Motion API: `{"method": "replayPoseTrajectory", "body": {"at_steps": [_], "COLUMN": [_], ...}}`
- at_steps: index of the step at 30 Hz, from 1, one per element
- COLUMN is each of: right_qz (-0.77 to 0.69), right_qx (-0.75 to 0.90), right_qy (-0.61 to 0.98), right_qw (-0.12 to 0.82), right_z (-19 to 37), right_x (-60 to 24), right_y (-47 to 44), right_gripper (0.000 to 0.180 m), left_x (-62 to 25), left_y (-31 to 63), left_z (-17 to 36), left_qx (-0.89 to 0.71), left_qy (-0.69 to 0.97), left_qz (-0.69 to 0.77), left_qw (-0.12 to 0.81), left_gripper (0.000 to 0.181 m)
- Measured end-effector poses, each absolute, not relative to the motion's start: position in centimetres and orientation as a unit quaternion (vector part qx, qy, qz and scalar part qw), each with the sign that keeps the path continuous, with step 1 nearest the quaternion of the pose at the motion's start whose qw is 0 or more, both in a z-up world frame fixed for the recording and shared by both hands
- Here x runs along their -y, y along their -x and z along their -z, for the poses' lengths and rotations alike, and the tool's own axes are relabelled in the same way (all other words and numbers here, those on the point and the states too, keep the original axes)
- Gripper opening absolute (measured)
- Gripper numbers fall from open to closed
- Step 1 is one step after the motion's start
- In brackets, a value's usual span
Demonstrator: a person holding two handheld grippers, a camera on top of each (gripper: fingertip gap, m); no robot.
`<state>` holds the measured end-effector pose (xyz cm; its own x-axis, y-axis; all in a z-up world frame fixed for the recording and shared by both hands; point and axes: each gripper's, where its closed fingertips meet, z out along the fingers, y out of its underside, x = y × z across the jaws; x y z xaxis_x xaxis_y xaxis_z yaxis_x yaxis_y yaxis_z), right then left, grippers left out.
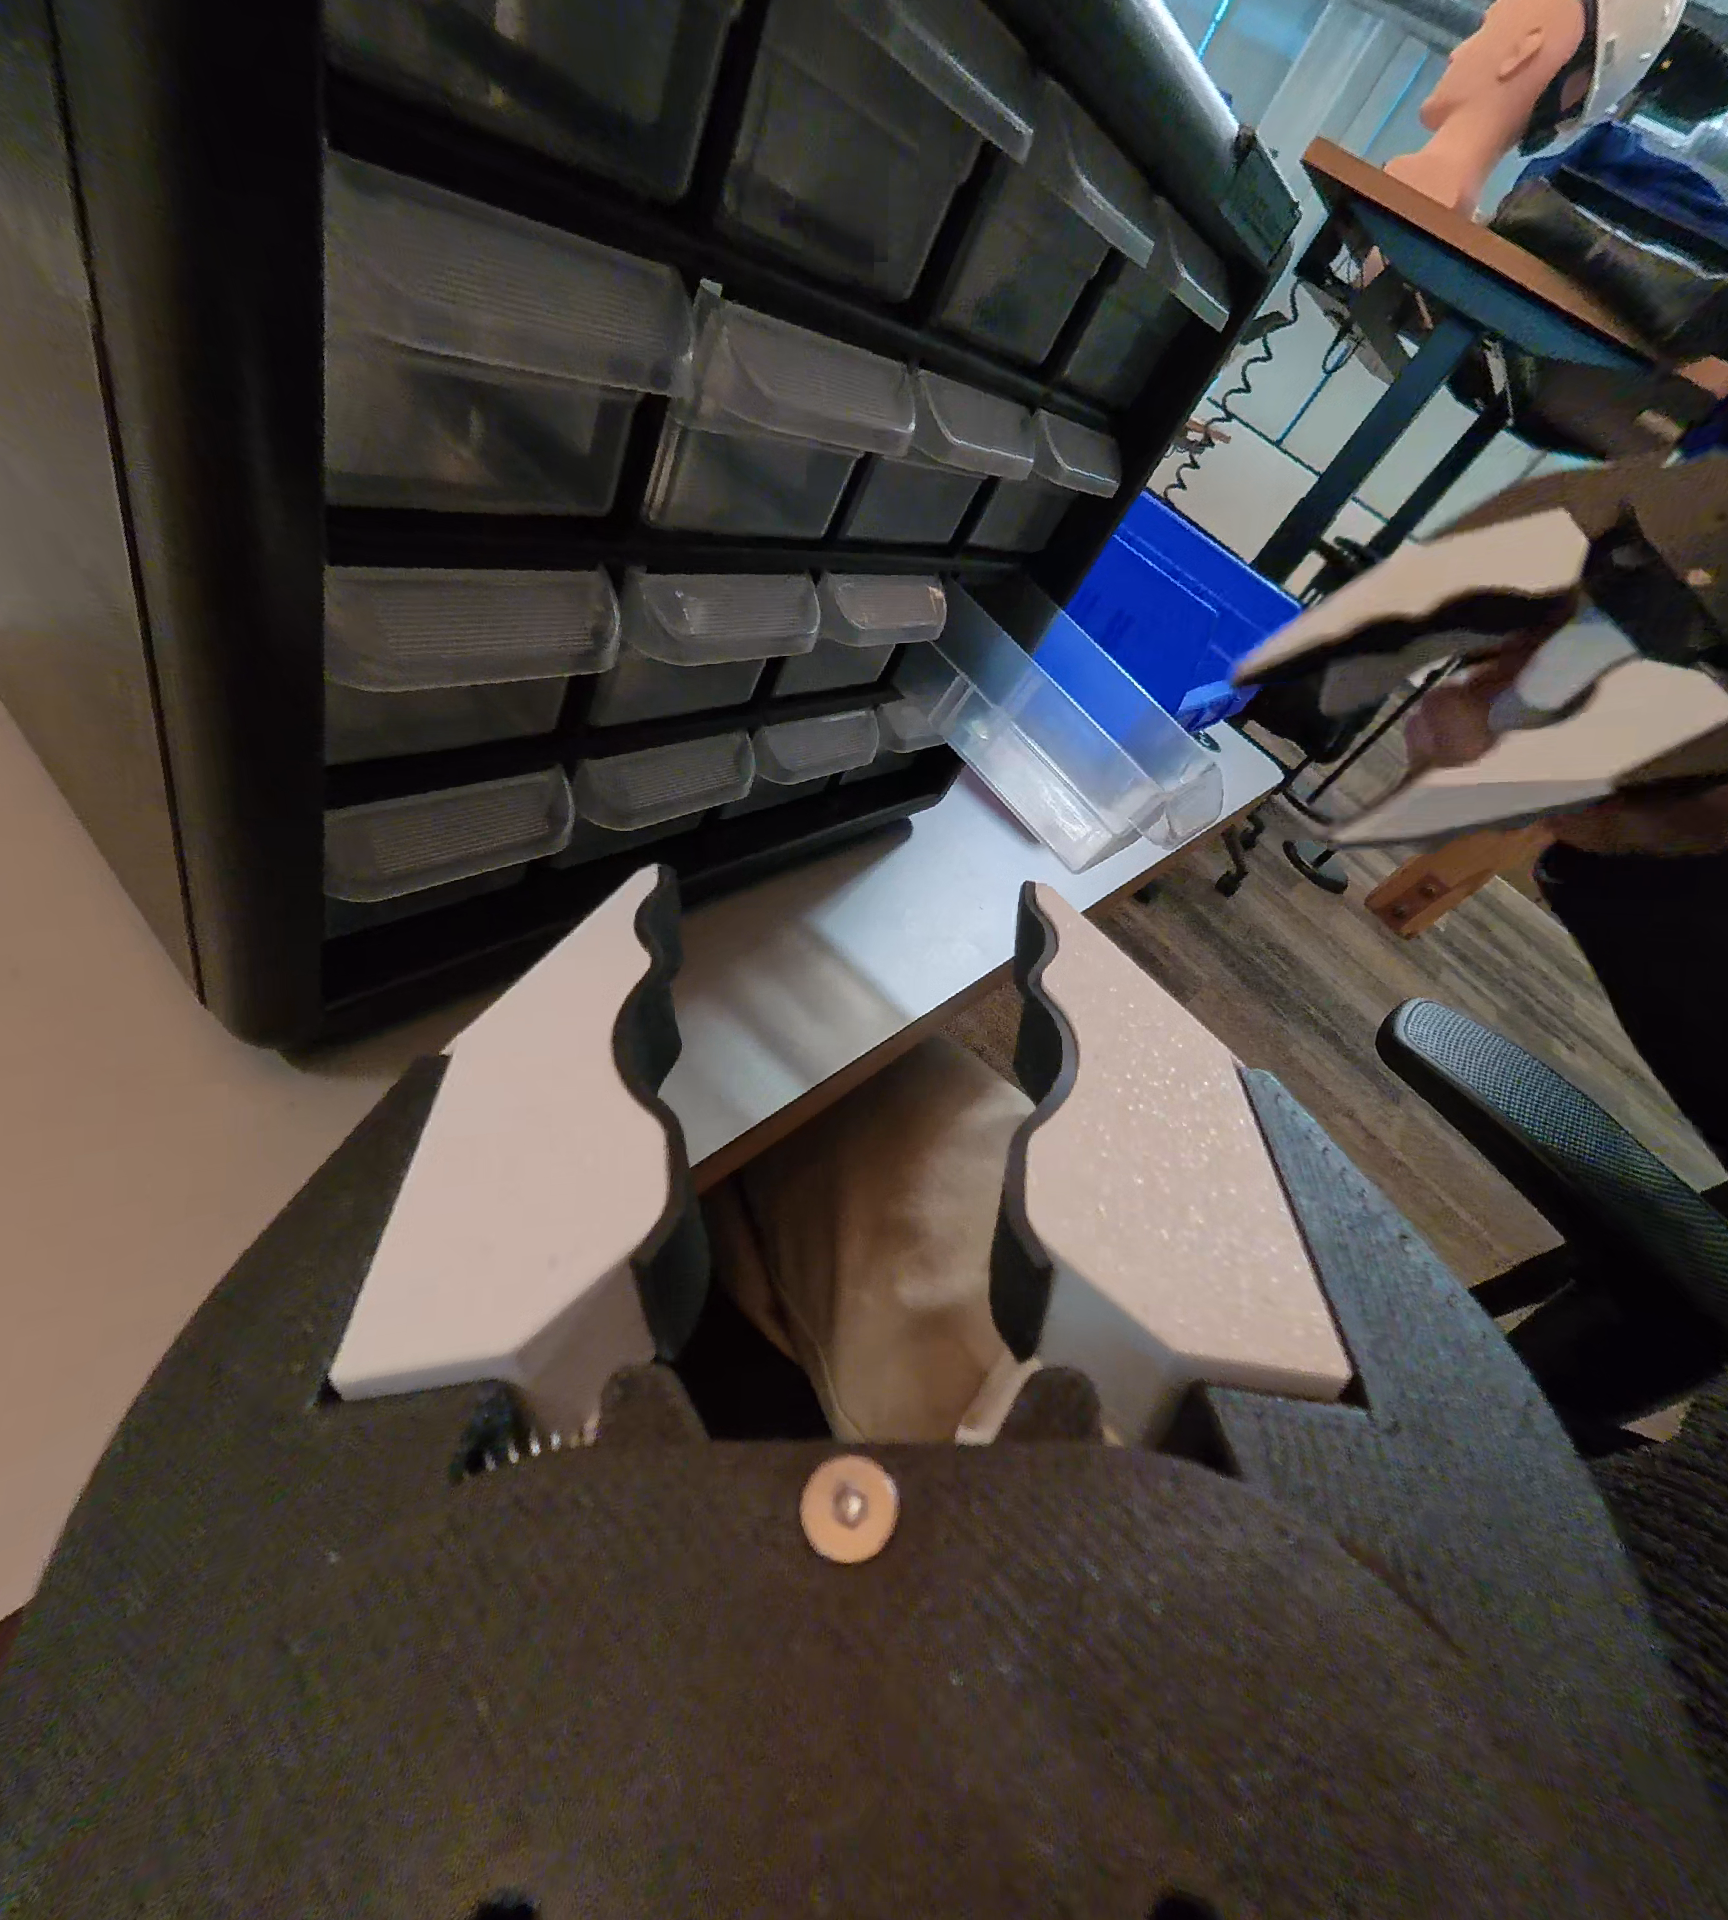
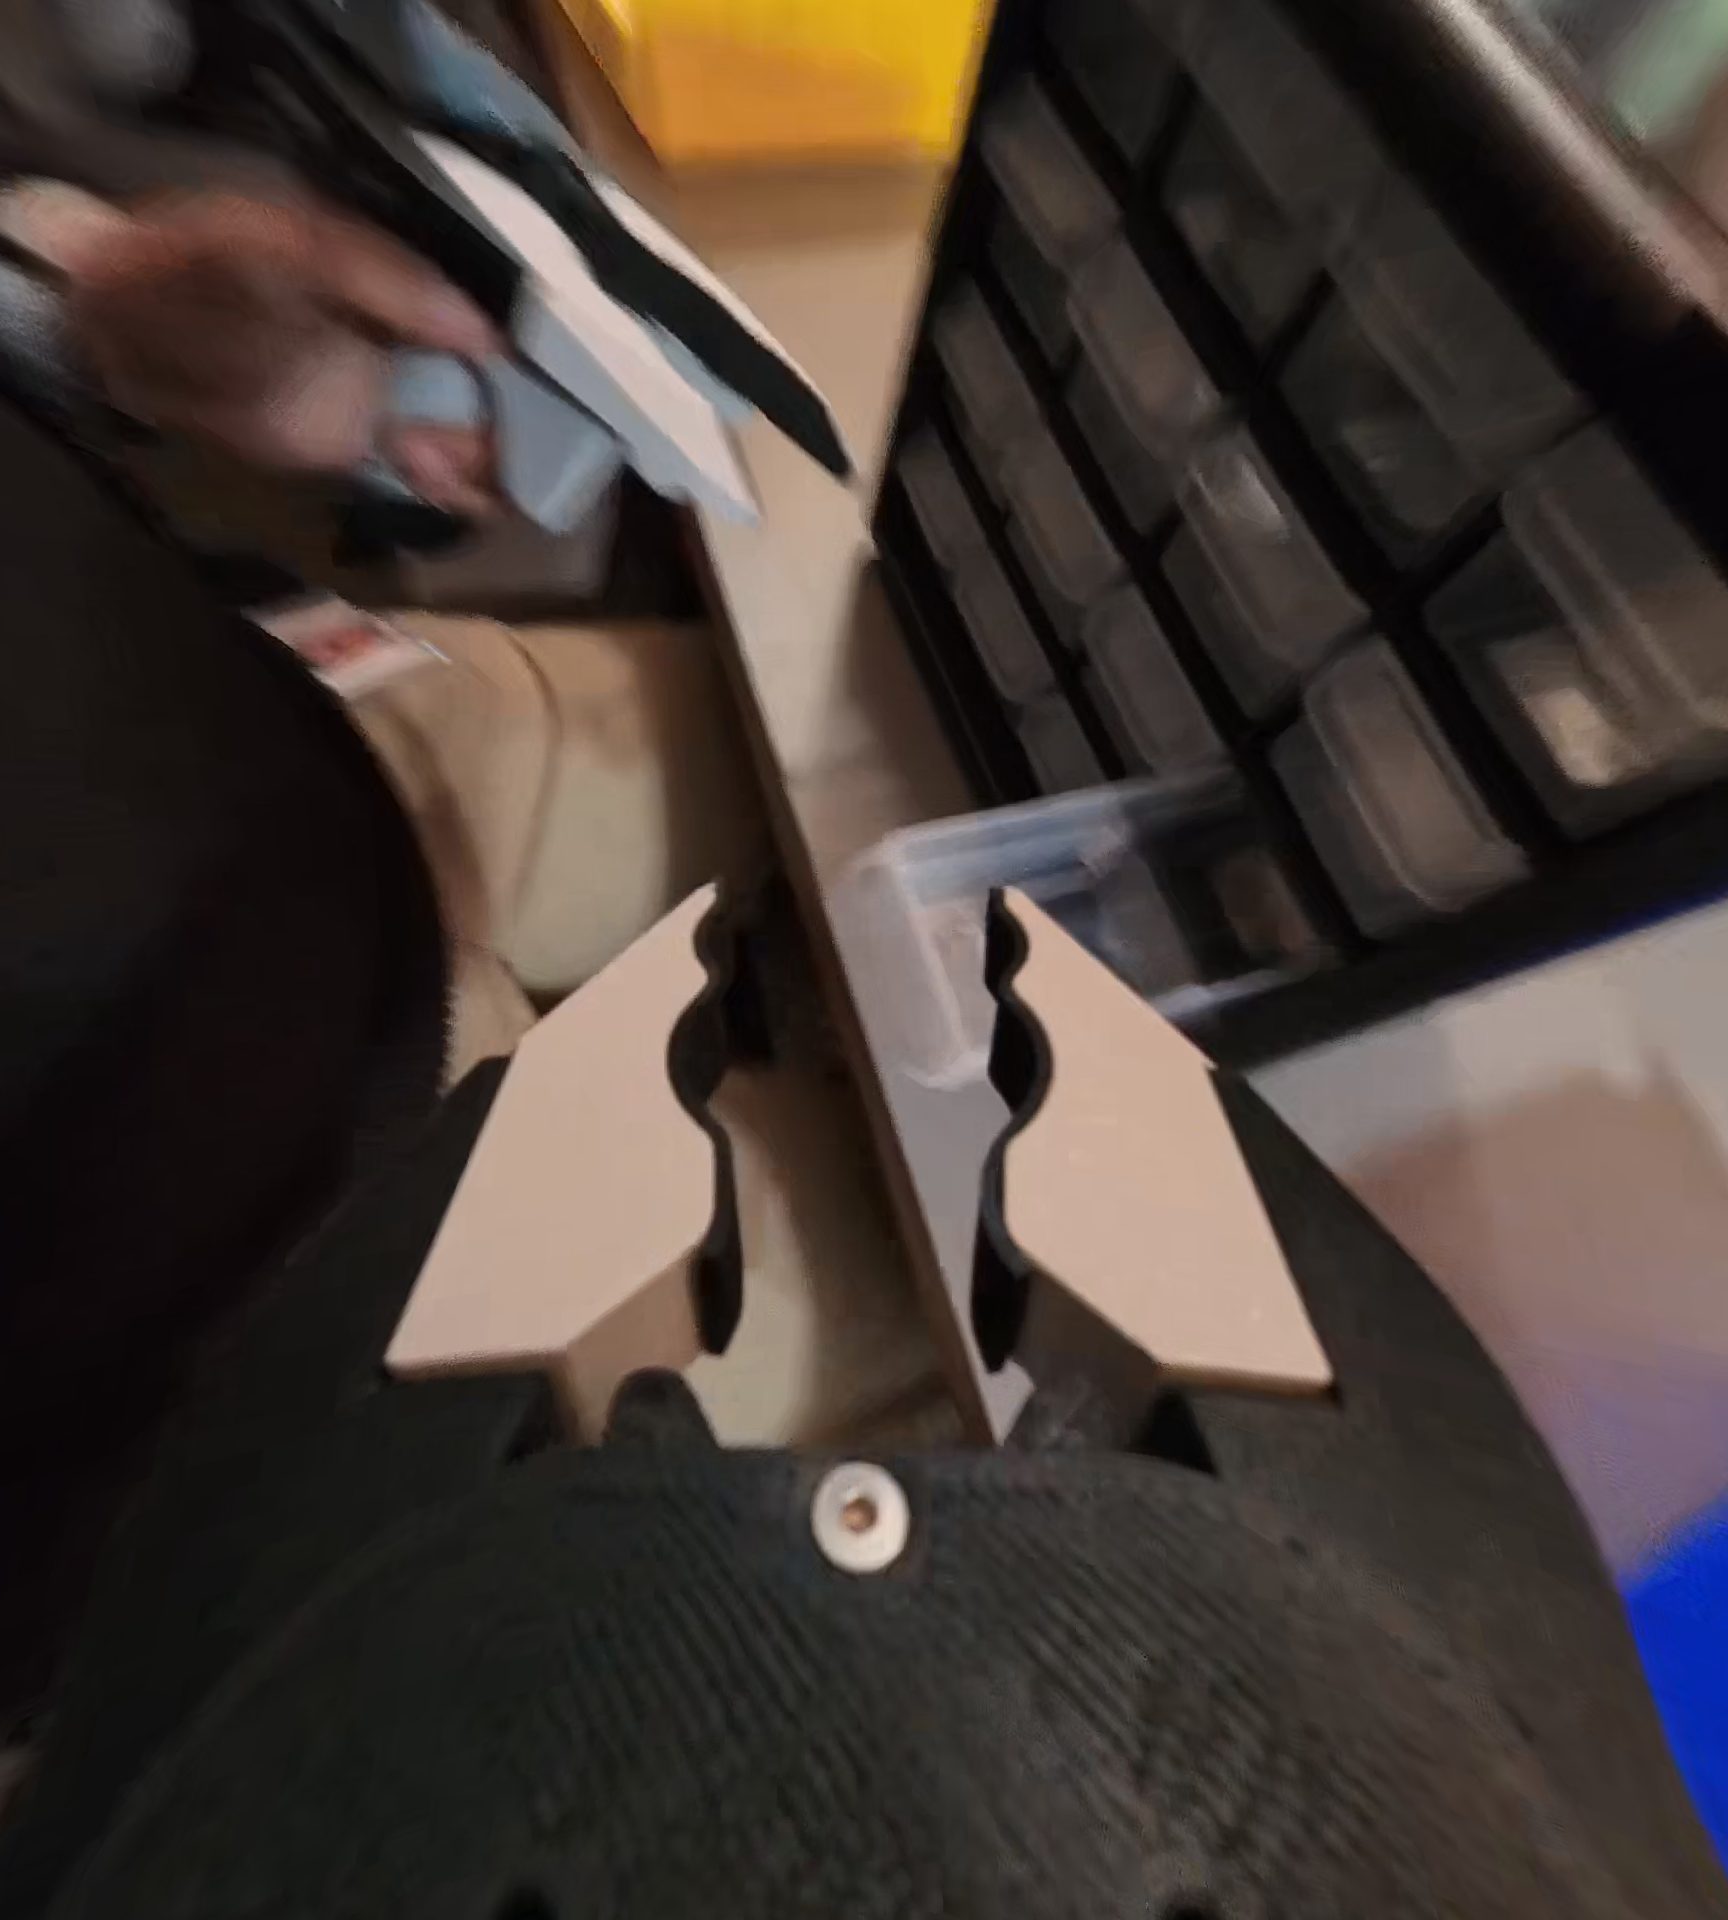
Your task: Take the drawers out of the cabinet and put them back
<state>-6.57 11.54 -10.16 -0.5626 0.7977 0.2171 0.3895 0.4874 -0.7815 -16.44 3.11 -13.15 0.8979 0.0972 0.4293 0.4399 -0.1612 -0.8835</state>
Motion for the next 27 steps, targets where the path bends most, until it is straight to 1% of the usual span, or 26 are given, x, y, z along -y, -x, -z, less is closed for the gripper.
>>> {"method": "replayPoseTrajectory", "body": {"at_steps": [1, 3, 5, 6, 7, 9, 18, 19, 22, 24, 25, 27], "right_qz": [-0.402, -0.483, -0.486, -0.475, -0.466, -0.447, -0.353, -0.342, -0.315, -0.291, -0.286, -0.29], "right_qx": [0.798, 0.76, 0.755, 0.763, 0.771, 0.774, 0.71, 0.696, 0.664, 0.653, 0.653, 0.668], "right_qy": [0.346, 0.334, 0.357, 0.363, 0.365, 0.371, 0.439, 0.452, 0.481, 0.496, 0.499, 0.494], "right_qw": [0.285, 0.278, 0.258, 0.245, 0.237, 0.25, 0.422, 0.441, 0.477, 0.494, 0.493, 0.475], "right_z": [9.5, 8.8, 10.5, 11.7, 12.8, 14.2, 13.9, 13.9, 14.2, 14.8, 15.2, 15.9], "right_x": [-10.2, -8.6, -8.5, -8.4, -8.3, -8.8, -15.3, -16.1, -17.4, -17.9, -17.8, -16.8], "right_y": [5.9, 5.2, 5.1, 5.0, 5.0, 5.9, 11.7, 12.3, 13.7, 14.1, 14.2, 14.2], "right_gripper": [0.046, 0.018, 0.009, 0.0, 0.0, 0.0, 0.0, 0.003, 0.022, 0.024, 0.03, 0.05], "left_x": [-3.2, -3.3, -3.4, -3.4, -3.5, -3.6, -4.0, -4.1, -4.4, -4.6, -4.7, -4.7], "left_y": [16.4, 16.2, 16.0, 15.9, 15.8, 15.7, 15.4, 15.2, 14.8, 14.6, 14.5, 14.4], "left_z": [13.2, 13.2, 13.3, 13.4, 13.4, 13.5, 13.7, 13.8, 14.1, 14.4, 14.4, 14.4], "left_qx": [0.179, 0.175, 0.169, 0.167, 0.165, 0.164, 0.166, 0.165, 0.159, 0.155, 0.152, 0.148], "left_qy": [0.75, 0.75, 0.754, 0.756, 0.758, 0.759, 0.758, 0.757, 0.761, 0.766, 0.767, 0.77], "left_qz": [0.14, 0.139, 0.134, 0.132, 0.131, 0.132, 0.15, 0.156, 0.162, 0.161, 0.16, 0.155], "left_qw": [0.622, 0.622, 0.62, 0.619, 0.618, 0.616, 0.613, 0.612, 0.608, 0.603, 0.602, 0.601], "left_gripper": [0.062, 0.063, 0.062, 0.062, 0.062, 0.062, 0.062, 0.062, 0.062, 0.062, 0.063, 0.066]}}
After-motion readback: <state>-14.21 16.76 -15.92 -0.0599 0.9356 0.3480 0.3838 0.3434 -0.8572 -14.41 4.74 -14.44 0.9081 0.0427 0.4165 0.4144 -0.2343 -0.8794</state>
